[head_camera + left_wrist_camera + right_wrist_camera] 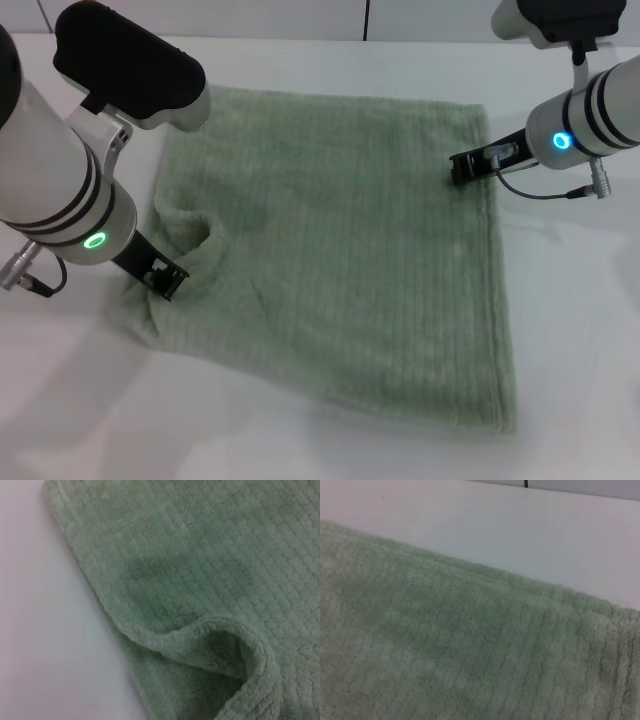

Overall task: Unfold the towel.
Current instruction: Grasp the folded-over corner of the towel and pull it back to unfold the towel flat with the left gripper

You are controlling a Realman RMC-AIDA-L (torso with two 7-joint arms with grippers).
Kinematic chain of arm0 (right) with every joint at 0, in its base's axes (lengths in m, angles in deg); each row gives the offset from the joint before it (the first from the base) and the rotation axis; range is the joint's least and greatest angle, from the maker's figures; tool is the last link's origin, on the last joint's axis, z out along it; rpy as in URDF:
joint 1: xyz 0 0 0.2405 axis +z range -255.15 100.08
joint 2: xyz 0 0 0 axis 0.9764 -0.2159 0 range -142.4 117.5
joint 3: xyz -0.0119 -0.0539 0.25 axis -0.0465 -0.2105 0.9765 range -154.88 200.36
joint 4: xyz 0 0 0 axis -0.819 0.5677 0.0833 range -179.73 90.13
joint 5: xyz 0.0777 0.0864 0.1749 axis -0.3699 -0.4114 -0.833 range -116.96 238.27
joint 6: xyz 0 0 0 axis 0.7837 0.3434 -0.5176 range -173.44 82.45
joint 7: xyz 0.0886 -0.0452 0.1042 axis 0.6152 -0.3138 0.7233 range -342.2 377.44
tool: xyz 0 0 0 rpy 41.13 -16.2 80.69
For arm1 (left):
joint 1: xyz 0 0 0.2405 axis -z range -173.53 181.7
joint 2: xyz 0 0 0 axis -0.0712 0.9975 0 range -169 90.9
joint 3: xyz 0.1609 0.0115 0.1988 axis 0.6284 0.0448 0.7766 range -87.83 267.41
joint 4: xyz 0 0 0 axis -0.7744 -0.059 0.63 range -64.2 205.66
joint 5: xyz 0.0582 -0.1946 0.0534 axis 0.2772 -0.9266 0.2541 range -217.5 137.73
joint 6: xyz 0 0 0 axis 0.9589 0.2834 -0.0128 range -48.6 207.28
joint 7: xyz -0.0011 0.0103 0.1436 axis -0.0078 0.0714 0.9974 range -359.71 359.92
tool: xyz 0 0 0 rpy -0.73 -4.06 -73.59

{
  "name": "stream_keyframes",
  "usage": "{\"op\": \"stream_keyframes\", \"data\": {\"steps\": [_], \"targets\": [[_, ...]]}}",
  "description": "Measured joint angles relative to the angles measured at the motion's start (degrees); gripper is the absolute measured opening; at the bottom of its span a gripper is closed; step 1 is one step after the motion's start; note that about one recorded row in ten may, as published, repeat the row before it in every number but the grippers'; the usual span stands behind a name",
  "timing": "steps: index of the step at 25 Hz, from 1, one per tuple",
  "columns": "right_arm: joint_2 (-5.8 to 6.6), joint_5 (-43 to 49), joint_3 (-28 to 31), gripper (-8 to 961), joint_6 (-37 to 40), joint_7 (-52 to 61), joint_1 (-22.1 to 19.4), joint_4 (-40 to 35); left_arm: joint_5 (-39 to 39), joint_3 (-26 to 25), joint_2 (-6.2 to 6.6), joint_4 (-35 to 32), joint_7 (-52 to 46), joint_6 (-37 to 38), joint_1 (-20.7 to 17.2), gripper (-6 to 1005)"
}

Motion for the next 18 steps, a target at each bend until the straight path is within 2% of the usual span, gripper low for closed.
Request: {"op": "stream_keyframes", "data": {"steps": [5, 9, 16, 17, 18], "targets": [[0.03, 0.01, 0.00, -1, -0.01, -0.07, -0.06, 0.00, 0.00, 0.17, 0.00, -0.09, -0.74, -0.25, -0.08, 230], [0.03, 0.03, 0.09, -1, -0.01, -0.49, -0.10, -0.01, 0.01, 0.37, 0.30, -0.35, -1.75, -0.56, -0.31, 459], [0.03, 0.03, 0.34, 0, -0.01, -0.89, -0.25, 0.01, 0.04, 0.17, 0.82, -0.23, -1.93, -1.41, -0.54, 482], [0.03, 0.03, 0.42, 0, 0.01, -1.09, -0.29, 0.10, 0.13, 0.16, 1.81, -0.33, -2.54, -1.27, -0.74, 485], [0.03, 0.03, 0.48, 0, 0.03, -1.17, -0.33, 0.25, 0.13, 0.16, 1.81, -0.33, -2.54, -1.27, -0.74, 489]]}}
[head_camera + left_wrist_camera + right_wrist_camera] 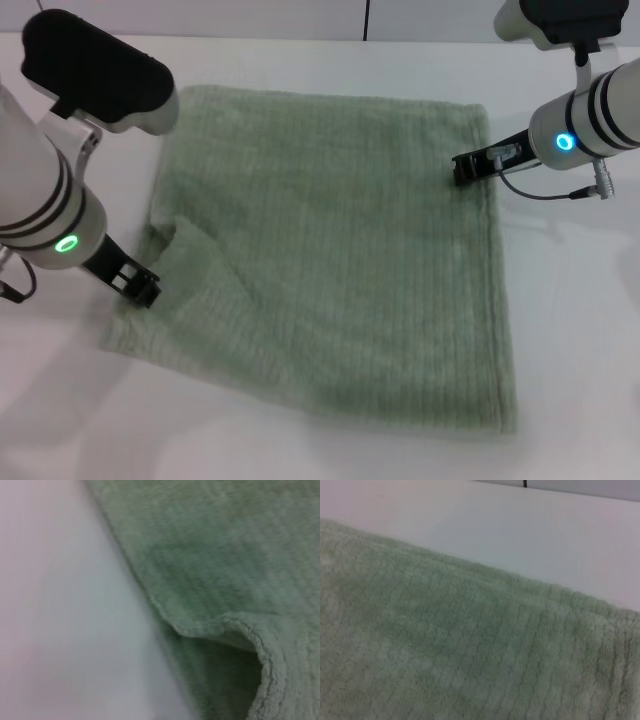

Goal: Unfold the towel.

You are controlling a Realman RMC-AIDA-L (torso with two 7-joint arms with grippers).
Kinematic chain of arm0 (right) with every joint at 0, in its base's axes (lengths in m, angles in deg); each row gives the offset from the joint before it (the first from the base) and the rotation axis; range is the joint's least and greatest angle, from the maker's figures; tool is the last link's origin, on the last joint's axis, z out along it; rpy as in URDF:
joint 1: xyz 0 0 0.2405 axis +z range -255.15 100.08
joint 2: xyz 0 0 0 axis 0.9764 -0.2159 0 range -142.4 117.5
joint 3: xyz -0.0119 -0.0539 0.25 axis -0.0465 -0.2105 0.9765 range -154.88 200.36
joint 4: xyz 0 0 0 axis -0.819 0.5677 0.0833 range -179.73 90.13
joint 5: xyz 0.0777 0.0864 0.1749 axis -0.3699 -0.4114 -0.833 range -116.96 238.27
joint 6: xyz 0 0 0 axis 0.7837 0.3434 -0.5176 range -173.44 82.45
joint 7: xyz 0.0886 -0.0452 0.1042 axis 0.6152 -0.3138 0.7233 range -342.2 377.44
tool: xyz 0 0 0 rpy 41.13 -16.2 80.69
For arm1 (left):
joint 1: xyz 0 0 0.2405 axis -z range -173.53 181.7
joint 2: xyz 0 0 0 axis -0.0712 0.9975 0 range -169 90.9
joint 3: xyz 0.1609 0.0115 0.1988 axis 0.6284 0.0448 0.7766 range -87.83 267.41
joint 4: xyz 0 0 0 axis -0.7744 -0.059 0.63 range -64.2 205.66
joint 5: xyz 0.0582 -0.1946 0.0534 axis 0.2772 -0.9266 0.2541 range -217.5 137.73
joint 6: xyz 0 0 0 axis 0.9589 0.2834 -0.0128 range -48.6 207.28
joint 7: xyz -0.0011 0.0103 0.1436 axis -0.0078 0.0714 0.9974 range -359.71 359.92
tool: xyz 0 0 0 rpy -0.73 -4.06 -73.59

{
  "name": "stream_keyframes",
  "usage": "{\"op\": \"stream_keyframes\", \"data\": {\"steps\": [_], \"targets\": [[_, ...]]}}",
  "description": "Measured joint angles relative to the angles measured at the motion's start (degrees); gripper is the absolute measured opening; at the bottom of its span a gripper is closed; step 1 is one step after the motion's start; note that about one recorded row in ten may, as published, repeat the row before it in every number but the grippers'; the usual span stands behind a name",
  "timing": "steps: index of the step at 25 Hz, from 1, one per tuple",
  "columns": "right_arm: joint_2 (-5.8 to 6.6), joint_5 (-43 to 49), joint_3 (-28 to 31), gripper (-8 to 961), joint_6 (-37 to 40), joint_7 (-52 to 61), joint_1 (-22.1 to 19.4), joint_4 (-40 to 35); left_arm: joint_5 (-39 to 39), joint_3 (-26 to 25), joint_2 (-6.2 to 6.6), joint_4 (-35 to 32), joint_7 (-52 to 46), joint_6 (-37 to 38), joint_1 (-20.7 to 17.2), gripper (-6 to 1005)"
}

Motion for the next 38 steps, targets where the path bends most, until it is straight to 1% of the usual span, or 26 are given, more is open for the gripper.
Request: {"op": "stream_keyframes", "data": {"steps": [1, 2, 4, 7, 8, 9, 11, 18, 20, 22, 23, 24, 25, 26, 27, 28, 29, 30, 31, 32, 33, 34, 35, 36, 37, 38], "targets": [[0.00, 0.00, 0.03, 0, 0.02, -0.08, -0.08, 0.20, 0.00, -0.07, 0.36, -0.11, -0.21, 0.23, 0.00, 492], [0.00, 0.00, 0.03, 0, 0.02, -0.08, -0.08, 0.20, 0.00, -0.07, 0.36, -0.11, -0.21, 0.23, 0.00, 492], [0.02, 0.00, 0.06, 0, 0.02, -0.11, -0.58, 1.16, 0.02, -0.24, 1.17, -0.18, -1.25, 0.60, -0.12, 492], [0.06, 0.00, 0.10, -1, 0.01, -0.11, -0.89, 1.85, 0.04, -0.23, 1.97, -0.22, -2.75, 0.60, -0.31, 492], [0.06, -0.01, 0.11, -1, 0.00, -0.11, -0.95, 2.09, 0.04, -0.23, 1.97, -0.22, -2.75, 0.60, -0.31, 492], [0.07, -0.01, 0.13, -1, -0.01, -0.11, -1.02, 2.33, 0.05, -0.02, 2.67, -0.27, -3.84, 0.25, -0.41, 493], [0.08, -0.02, 0.14, -1, -0.02, -0.11, -1.01, 2.38, 0.07, 0.22, 2.87, -0.12, -4.19, -0.39, -0.46, 493], [0.09, -0.04, 0.14, -1, -0.10, -0.14, -0.95, 2.44, 0.07, 0.54, 2.66, 0.34, -4.68, -2.46, -0.70, 493], [0.13, -0.04, 0.14, -1, -0.04, -0.17, -0.94, 2.61, 0.06, 0.55, 2.94, 0.57, -5.14, -2.75, -0.75, 493], [0.18, -0.04, 0.14, -1, 0.27, -0.27, -1.08, 3.36, 0.05, 0.56, 3.69, 1.77, -5.82, -2.10, -0.82, 493], [0.18, -0.03, 0.11, -1, 0.54, -0.39, -1.35, 4.26, 0.05, 0.56, 3.69, 1.77, -5.82, -2.10, -0.82, 493], [0.17, -0.01, 0.03, -1, 1.40, -1.06, -2.20, 6.80, 0.05, 0.50, 3.95, 2.28, -5.79, -1.28, -0.82, 493], [0.17, -0.01, 0.03, -1, 1.40, -1.06, -2.20, 6.80, 0.06, 0.17, 4.76, 3.08, -5.03, 1.92, -0.58, 494], [0.11, 0.00, 0.00, -1, 1.99, -1.59, -2.81, 8.50, 0.07, 0.08, 5.21, 3.28, -4.45, 3.61, -0.38, 494], [0.06, -0.05, -0.01, -1, 2.83, -2.13, -3.37, 10.68, 0.08, -0.06, 5.96, 3.71, -3.07, 7.38, -0.10, 494], [-0.02, -0.04, -0.04, 0, 3.72, -2.48, -4.17, 13.09, 0.09, -0.21, 6.30, 3.88, -1.90, 10.12, -0.04, 494], [-0.06, -0.05, -0.13, 0, 4.97, -2.80, -5.10, 16.02, 0.11, -1.04, 6.63, 4.26, 1.84, 17.82, -0.24, 494], [-0.09, -0.05, -0.25, 0, 6.20, -3.16, -6.01, 18.58, 0.11, -1.04, 6.63, 4.26, 1.84, 17.82, -0.24, 494], [-0.18, -0.18, -0.51, 0, 7.97, -3.84, -7.28, 21.73, 0.16, -2.26, 6.34, 4.30, 4.82, 23.49, -0.84, 494], [-0.28, -0.59, -1.00, 0, 10.16, -4.70, -8.78, 24.90, 0.13, -3.69, 5.72, 4.29, 7.22, 28.09, -1.53, 494], [-0.36, -1.39, -1.78, 0, 12.33, -5.75, -10.54, 27.80, 0.16, -5.99, 4.29, 4.28, 10.64, 34.78, -2.87, 494], [-0.39, -2.83, -2.92, 0, 15.33, -7.06, -12.77, 31.15, 0.11, -10.39, 0.32, 4.21, 16.89, 47.48, -6.14, 494], [-0.38, -5.15, -4.60, 0, 19.18, -8.70, -15.67, 34.89, 0.11, -10.39, 0.32, 4.21, 16.89, 47.48, -6.14, 494], [-0.35, -7.51, -6.08, 0, 22.83, -10.51, -18.18, 37.72, 0.04, -11.56, -1.24, 3.91, 20.37, 56.47, -8.58, 494], [-0.32, -9.56, -7.45, 0, 26.04, -12.03, -20.23, 39.99, 0.05, -11.86, -2.12, 3.04, 22.73, 64.21, -10.79, 494], [-0.22, -13.45, -9.88, 0, 31.61, -14.83, -24.21, 42.99, -0.02, -11.26, -2.46, 1.55, 24.65, 73.73, -13.07, 494]]}}
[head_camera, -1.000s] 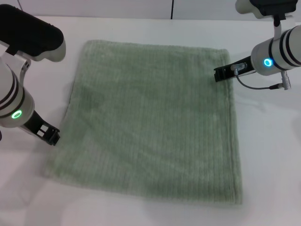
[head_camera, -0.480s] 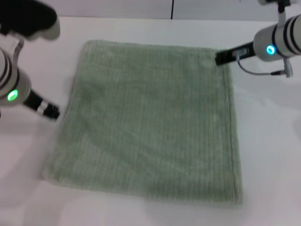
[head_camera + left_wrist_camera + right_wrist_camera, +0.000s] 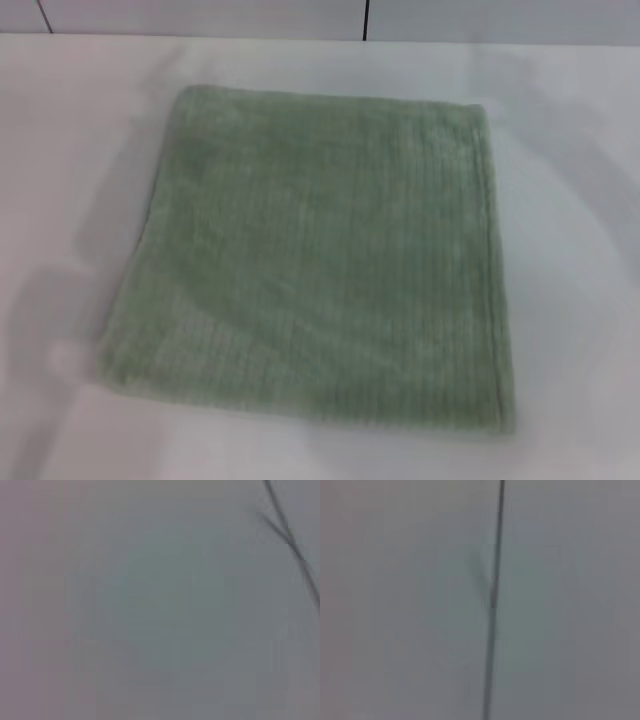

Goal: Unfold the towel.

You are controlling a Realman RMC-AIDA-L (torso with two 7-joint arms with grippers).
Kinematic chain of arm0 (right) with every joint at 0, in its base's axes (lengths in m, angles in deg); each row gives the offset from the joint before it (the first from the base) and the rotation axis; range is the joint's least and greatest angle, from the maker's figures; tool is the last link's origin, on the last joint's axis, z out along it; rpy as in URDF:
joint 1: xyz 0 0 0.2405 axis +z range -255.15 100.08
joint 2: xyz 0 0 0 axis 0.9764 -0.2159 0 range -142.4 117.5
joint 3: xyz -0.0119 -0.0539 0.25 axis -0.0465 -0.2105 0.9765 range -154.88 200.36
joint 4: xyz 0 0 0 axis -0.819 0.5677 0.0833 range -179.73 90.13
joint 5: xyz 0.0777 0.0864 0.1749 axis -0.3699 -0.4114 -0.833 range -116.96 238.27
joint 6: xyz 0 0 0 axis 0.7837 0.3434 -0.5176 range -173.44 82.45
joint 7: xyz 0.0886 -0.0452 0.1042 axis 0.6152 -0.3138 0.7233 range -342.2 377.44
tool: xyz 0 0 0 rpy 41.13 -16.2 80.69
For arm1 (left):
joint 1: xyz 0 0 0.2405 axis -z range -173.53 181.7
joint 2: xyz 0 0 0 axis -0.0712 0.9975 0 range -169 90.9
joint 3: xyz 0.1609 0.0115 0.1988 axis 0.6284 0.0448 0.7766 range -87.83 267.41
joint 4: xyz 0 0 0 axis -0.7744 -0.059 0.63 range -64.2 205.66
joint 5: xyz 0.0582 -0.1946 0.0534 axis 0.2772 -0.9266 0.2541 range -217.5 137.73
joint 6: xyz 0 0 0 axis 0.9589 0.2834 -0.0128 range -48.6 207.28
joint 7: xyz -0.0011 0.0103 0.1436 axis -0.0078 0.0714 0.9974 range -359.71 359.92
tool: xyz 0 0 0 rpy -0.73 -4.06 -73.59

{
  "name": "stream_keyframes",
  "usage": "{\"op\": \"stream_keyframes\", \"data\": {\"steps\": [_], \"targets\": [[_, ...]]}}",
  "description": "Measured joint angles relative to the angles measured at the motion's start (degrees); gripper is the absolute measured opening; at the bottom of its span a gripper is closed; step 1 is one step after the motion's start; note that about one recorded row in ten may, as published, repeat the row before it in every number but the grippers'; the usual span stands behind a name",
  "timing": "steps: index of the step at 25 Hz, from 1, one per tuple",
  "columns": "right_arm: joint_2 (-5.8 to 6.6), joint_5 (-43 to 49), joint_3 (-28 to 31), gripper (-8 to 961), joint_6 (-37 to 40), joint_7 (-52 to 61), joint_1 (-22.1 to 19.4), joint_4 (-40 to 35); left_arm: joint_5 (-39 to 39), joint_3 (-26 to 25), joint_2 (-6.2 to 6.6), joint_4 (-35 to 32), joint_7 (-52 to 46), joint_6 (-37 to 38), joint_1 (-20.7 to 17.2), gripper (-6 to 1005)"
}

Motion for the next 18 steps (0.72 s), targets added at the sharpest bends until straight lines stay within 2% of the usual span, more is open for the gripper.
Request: {"op": "stream_keyframes", "data": {"steps": [1, 2, 5, 6, 7, 10, 12, 13, 15, 16, 17, 18], "targets": [[0.04, -6.26, -5.15, 0, 12.32, -6.17, -7.09, 3.79, -0.22, 1.59, 0.03, -2.27, 0.73, 9.33, -2.48, 494], [0.04, -6.26, -5.15, 0, 12.32, -6.17, -7.09, 3.79, -0.65, 2.60, 0.08, -4.51, 0.60, 17.29, -3.94, 495], [-0.07, -8.87, -13.91, 0, 30.73, -12.85, -15.18, 3.98, -3.31, 4.01, 0.15, -13.29, -3.83, 38.14, -6.46, 495], [0.13, -7.23, -20.43, 0, 45.21, -13.13, -18.39, -0.18, -3.80, 4.32, 0.16, -15.65, -4.95, 41.97, -6.66, 495], [0.13, -7.23, -20.43, -1, 45.21, -13.13, -18.39, -0.18, -4.19, 5.02, 0.18, -20.49, -6.04, 47.11, -6.70, 495], [0.01, -1.44, -28.75, 13, 67.12, -9.50, -19.68, -11.90, -4.44, 7.71, 0.15, -32.27, -7.45, 60.76, -5.81, 500], [0.05, 2.90, -32.83, 26, 84.00, -1.06, -18.54, -23.82, -4.74, 10.25, 0.02, -41.59, -7.98, 71.90, -4.56, 510], [0.04, 3.99, -33.48, 33, 89.08, 2.34, -18.12, -27.23, -5.23, 11.51, -0.07, -46.05, -8.02, 76.96, -3.83, 515], [-0.29, 5.06, -34.53, 46, 102.45, 14.01, -15.89, -39.30, -6.74, 14.03, -0.17, -54.22, -8.08, 85.28, -1.79, 525], [-0.53, 4.45, -34.86, 53, 110.81, 22.29, -13.22, -49.90, -8.68, 15.64, -0.19, -59.37, -8.14, 89.52, -0.27, 530], [-0.53, 4.45, -34.86, 60, 110.81, 22.29, -13.22, -49.90, -8.68, 15.64, -0.19, -59.37, -8.14, 89.52, -0.27, 549], [-0.59, 3.54, -34.90, 67, 114.09, 25.38, -11.91, -54.10, -9.75, 16.20, -0.20, -61.83, -8.18, 90.81, 0.50, 567]]}}
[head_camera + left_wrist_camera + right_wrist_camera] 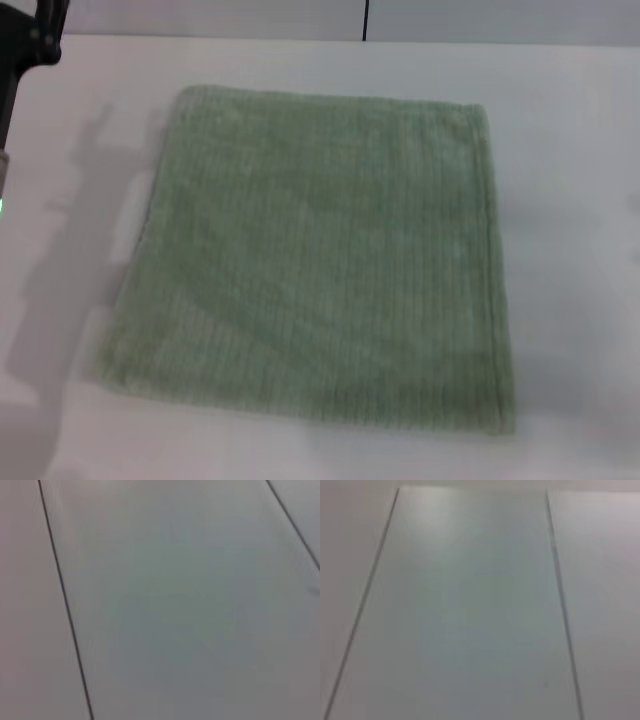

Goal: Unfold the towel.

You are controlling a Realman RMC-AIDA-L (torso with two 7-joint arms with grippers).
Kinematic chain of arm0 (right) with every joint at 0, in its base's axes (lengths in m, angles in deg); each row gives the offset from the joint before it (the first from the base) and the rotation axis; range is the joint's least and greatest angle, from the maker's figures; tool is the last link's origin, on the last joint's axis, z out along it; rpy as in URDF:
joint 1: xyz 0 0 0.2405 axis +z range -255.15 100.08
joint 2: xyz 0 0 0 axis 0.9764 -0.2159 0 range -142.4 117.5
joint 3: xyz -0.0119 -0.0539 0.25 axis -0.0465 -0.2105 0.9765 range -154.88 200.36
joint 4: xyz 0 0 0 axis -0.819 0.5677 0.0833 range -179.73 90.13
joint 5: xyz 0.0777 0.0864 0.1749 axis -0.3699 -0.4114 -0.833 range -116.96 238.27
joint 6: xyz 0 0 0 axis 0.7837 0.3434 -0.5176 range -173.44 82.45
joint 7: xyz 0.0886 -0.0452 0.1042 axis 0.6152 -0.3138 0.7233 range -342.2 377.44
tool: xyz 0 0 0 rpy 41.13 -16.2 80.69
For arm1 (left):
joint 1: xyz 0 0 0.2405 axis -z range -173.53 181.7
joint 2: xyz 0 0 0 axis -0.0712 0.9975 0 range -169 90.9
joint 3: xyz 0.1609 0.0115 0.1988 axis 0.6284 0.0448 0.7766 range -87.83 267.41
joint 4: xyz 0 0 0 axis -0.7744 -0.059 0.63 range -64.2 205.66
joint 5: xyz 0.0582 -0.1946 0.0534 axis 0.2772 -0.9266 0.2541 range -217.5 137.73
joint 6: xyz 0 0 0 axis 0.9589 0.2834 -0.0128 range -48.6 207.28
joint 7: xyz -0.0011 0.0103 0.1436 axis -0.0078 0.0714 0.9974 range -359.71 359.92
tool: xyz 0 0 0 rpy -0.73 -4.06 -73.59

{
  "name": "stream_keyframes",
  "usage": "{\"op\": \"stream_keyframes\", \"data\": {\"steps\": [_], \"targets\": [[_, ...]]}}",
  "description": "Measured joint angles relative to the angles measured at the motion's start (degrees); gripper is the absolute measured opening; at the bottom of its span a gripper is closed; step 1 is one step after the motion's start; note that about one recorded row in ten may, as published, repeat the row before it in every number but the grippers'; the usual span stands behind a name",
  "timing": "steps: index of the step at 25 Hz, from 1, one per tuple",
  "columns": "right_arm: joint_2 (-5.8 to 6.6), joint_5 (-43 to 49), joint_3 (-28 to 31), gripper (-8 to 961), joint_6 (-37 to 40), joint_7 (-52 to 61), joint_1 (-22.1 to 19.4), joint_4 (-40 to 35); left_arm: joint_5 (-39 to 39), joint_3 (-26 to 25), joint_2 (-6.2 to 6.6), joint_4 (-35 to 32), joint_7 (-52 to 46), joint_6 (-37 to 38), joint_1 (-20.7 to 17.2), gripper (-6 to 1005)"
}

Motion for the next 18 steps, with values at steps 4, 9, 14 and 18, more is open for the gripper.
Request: {"op": "stream_keyframes", "data": {"steps": [4, 9, 14, 18], "targets": [[-0.09, -4.85, -0.11, 94, 2.75, 5.02, 2.34, -8.08, -3.82, 1.43, -0.08, -5.82, -0.32, 0.52, 2.40, 642], [0.00, -5.84, -0.21, 128, 1.97, 5.50, 2.49, -9.22, -5.79, 1.88, -0.11, -8.96, -1.02, 0.39, 3.62, 640], [-0.02, -5.86, -0.27, 222, 1.79, 5.40, 2.24, -9.48, -7.84, 1.76, -0.08, -9.41, -4.72, 0.07, 3.43, 647], [-0.02, -5.66, -0.31, 333, 1.84, 5.69, 1.93, -9.97, -7.95, 1.71, -0.06, -9.87, -5.89, -0.78, 3.14, 649]]}}
